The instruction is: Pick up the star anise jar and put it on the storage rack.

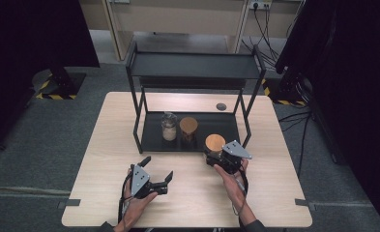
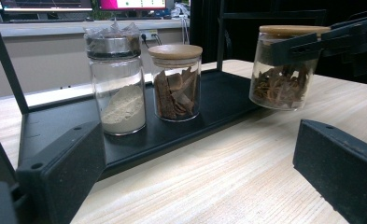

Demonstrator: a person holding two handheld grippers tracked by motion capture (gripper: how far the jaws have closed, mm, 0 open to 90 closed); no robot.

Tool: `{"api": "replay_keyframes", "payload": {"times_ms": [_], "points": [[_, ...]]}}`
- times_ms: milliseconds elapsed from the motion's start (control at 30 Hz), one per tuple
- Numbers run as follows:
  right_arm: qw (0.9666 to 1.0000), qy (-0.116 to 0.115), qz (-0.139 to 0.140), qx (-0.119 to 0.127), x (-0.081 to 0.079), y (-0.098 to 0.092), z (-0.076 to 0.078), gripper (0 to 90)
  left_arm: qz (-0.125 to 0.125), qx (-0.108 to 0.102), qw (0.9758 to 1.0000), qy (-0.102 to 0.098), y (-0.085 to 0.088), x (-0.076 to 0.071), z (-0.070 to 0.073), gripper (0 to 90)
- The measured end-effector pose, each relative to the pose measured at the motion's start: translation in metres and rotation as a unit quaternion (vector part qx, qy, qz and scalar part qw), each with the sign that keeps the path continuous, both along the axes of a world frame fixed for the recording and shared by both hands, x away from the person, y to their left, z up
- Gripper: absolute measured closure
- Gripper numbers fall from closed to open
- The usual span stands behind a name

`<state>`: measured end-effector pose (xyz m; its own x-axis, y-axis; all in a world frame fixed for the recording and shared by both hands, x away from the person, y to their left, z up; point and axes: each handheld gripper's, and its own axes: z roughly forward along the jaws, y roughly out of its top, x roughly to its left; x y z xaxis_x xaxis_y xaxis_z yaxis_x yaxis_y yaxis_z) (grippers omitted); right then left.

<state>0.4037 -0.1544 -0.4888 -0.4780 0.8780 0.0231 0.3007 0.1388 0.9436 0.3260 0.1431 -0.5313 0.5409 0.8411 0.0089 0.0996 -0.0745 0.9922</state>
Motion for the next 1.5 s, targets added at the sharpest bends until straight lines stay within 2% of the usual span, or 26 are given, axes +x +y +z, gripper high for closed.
{"api": "replay_keyframes", "payload": {"times_ms": [1500], "points": [[1.0000, 0.002, -0.001, -0.007, 0.029, 0.010, 0.002, 25.9, 0.000, 0.000, 1.0000, -0.001, 0.000, 0.000, 0.000, 2.0]]}}
